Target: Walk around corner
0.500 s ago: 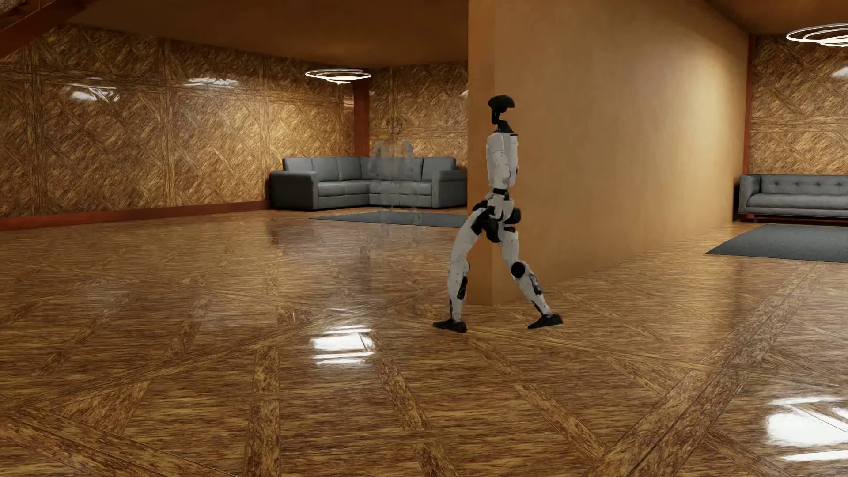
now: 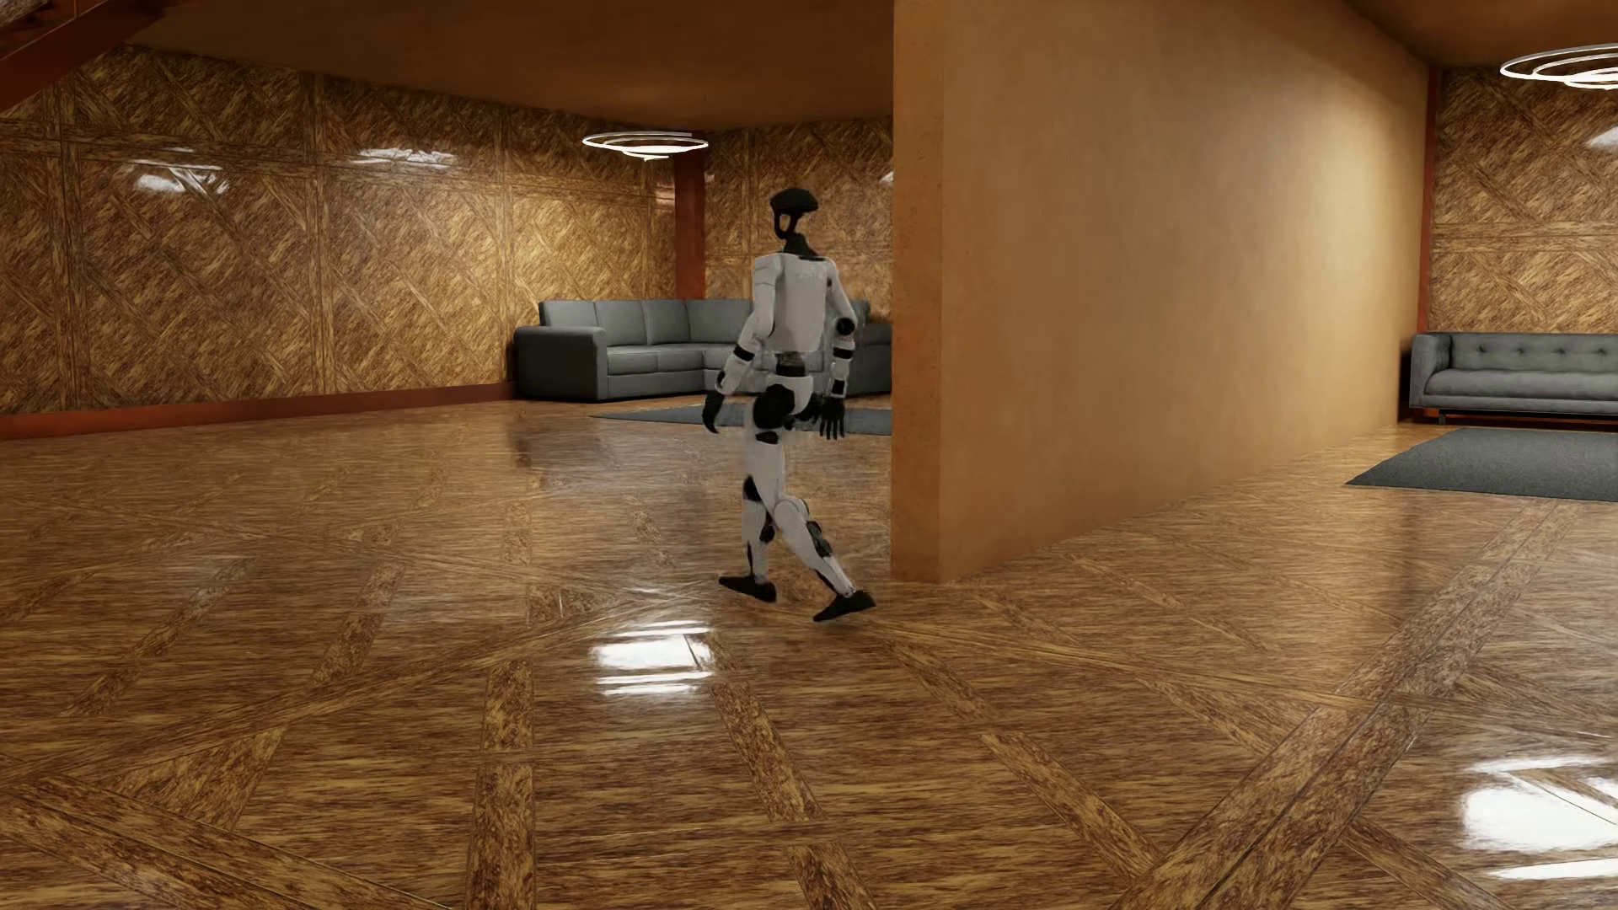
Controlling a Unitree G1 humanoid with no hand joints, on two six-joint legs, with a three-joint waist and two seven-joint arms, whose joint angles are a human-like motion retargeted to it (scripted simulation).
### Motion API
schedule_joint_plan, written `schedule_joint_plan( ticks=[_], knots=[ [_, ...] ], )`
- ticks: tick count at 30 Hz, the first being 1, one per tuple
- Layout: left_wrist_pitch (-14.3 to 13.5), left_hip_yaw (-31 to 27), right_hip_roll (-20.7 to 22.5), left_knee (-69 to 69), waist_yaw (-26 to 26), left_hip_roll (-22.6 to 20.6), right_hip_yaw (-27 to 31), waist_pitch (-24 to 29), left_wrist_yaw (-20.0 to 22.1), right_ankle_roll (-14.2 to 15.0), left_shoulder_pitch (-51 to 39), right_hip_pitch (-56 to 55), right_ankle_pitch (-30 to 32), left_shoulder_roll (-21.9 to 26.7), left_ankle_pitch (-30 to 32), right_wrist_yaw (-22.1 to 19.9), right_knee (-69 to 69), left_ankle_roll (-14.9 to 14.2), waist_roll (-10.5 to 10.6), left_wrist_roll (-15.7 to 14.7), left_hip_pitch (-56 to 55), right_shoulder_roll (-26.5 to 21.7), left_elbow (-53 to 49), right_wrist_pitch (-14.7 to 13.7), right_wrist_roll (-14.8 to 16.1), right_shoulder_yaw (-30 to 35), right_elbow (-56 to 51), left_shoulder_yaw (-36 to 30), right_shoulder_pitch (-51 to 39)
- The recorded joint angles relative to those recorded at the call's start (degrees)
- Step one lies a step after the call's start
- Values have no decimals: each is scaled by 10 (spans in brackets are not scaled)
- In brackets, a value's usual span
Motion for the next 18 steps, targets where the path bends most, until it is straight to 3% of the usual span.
schedule_joint_plan(
  ticks=[1,2,3,4,5,6,9,10,11,12,13,14,15,17,18],
  knots=[
    [0,0,19,33,-3,4,0,0,0,0,9,-2,64,-5,20,0,20,0,8,0,13,-3,15,0,0,1,5,20,6],
    [0,0,51,127,0,35,0,-4,0,0,16,-3,165,-16,101,0,19,0,34,0,-17,-4,33,0,0,-7,12,27,12],
    [0,0,75,261,11,61,0,9,0,0,30,8,235,-25,218,0,62,0,46,0,-47,-7,60,0,0,-1,24,22,15],
    [0,0,95,397,22,78,0,15,0,0,40,26,250,-28,214,0,83,0,50,0,-113,-9,74,0,0,-10,20,19,11],
    [0,0,104,467,21,88,0,34,0,0,45,73,243,-29,146,0,76,0,51,0,-174,-14,84,0,0,-27,5,7,7],
    [0,0,100,451,47,82,0,37,0,0,46,110,214,-30,119,0,64,0,35,0,-233,-11,102,0,0,-43,-3,-7,-4],
    [0,0,93,137,130,78,0,35,0,0,83,212,104,-14,113,0,35,0,-12,0,-306,-20,104,0,0,-64,-67,-3,-40],
    [0,0,93,21,137,81,0,32,0,0,97,242,70,-13,249,0,25,0,-20,0,-307,-24,104,0,0,-85,-88,-10,-50],
    [0,0,84,-13,145,89,0,15,0,0,110,243,31,-14,423,0,36,0,-30,0,-341,-32,108,0,0,-105,-106,-4,-61],
    [0,0,84,4,156,106,0,11,0,0,125,272,-12,-15,473,0,44,0,-26,0,-353,-42,109,0,0,-118,-122,-9,-68],
    [0,0,85,57,170,113,0,20,0,0,141,309,-36,-16,404,0,65,0,-25,0,-337,-49,106,0,0,-122,-136,-1,-71],
    [0,0,75,78,184,96,0,19,0,0,133,300,-15,-14,313,0,112,0,-37,0,-327,-46,118,0,0,-131,-140,-18,-75],
    [0,0,64,102,200,98,0,22,0,0,119,271,56,-14,249,0,179,0,-49,0,-310,-25,133,0,0,-158,-125,-24,-81],
    [0,0,42,94,182,117,0,36,0,0,80,210,215,7,193,0,239,0,-70,0,-263,-4,149,0,0,-104,-119,-28,-101],
    [0,0,30,82,162,133,0,34,0,0,74,167,236,10,177,0,252,0,-73,0,-241,1,138,0,0,-98,-133,-4,-93]
  ],
)
